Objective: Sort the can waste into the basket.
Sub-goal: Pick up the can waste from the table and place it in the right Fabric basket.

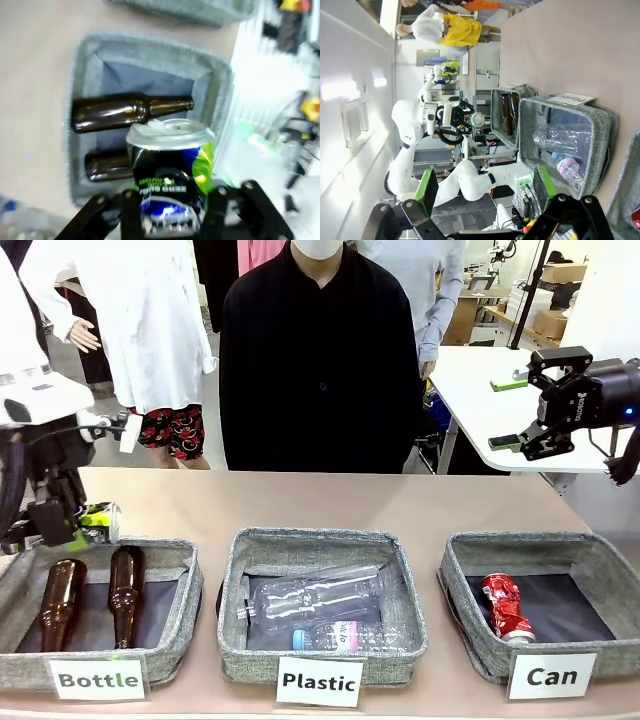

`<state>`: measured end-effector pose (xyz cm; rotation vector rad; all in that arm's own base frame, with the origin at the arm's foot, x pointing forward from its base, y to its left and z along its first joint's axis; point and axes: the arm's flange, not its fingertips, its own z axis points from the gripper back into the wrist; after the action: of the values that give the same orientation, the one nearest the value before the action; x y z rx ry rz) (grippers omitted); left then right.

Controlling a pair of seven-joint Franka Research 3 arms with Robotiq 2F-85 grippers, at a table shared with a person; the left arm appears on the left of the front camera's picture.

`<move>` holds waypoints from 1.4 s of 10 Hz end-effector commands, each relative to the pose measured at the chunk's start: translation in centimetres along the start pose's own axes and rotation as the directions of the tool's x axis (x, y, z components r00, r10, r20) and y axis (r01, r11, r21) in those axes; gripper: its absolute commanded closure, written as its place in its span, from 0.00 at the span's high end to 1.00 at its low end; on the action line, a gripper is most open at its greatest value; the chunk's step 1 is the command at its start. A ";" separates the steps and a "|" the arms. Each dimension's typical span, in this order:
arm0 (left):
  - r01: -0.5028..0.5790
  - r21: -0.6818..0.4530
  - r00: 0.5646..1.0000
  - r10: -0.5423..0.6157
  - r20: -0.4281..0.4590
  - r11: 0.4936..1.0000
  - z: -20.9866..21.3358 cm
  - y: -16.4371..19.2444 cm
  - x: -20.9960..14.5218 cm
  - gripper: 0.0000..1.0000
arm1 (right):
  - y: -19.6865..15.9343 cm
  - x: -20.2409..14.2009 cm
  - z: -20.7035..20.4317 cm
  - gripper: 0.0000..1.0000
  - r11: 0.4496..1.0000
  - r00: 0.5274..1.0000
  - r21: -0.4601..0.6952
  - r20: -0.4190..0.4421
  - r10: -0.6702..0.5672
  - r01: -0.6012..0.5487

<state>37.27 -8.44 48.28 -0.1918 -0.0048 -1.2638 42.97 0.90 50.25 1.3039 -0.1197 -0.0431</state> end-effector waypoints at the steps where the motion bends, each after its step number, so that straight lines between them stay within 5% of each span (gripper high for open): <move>1: -0.122 -0.027 0.992 0.122 0.022 0.992 0.9 2.1 1.3 0.00 | 0.1 0.0 0.0 1.00 1.000 1.000 0.002 -0.006 0.016 -0.016; 4: -0.122 -0.027 0.992 0.122 0.022 0.992 0.9 2.1 1.3 0.00 | 0.1 0.0 0.0 1.00 1.000 1.000 0.002 -0.006 0.016 -0.016; 5: -0.103 -0.011 0.995 0.103 0.006 0.995 0.4 2.0 0.8 0.35 | 0.0 0.0 0.0 1.00 1.000 1.000 0.000 0.000 0.000 0.000; 6: -0.044 0.018 0.993 0.042 0.106 0.999 1.3 0.2 5.5 0.35 | 1.8 -1.6 -1.0 1.00 0.993 0.995 -0.110 -0.087 0.039 -0.049; 8: 0.088 0.125 0.982 -0.107 0.153 0.988 2.6 -2.9 16.0 0.35 | 2.4 -3.9 2.4 1.00 0.952 0.984 -0.306 -0.159 -0.080 0.028; 10: 0.307 0.116 0.919 -0.326 0.221 0.945 0.1 -5.2 25.9 0.35 | 1.4 -6.6 10.8 1.00 0.924 0.994 -0.372 -0.032 -0.107 0.088; 12: 0.502 0.042 0.773 -0.470 0.426 0.864 -2.4 -7.5 33.5 0.35 | 0.0 -9.6 17.8 1.00 0.901 0.986 -0.415 0.153 -0.068 0.127; 14: 0.505 -0.032 0.773 -0.436 0.462 0.862 -5.2 -10.8 41.8 0.35 | -2.1 -12.9 22.6 1.00 0.897 0.965 -0.434 0.260 0.033 0.087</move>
<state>38.14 -49.65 48.81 -0.5763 -0.4282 -1.7097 27.92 -20.21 54.55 0.8608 -0.2264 -0.2704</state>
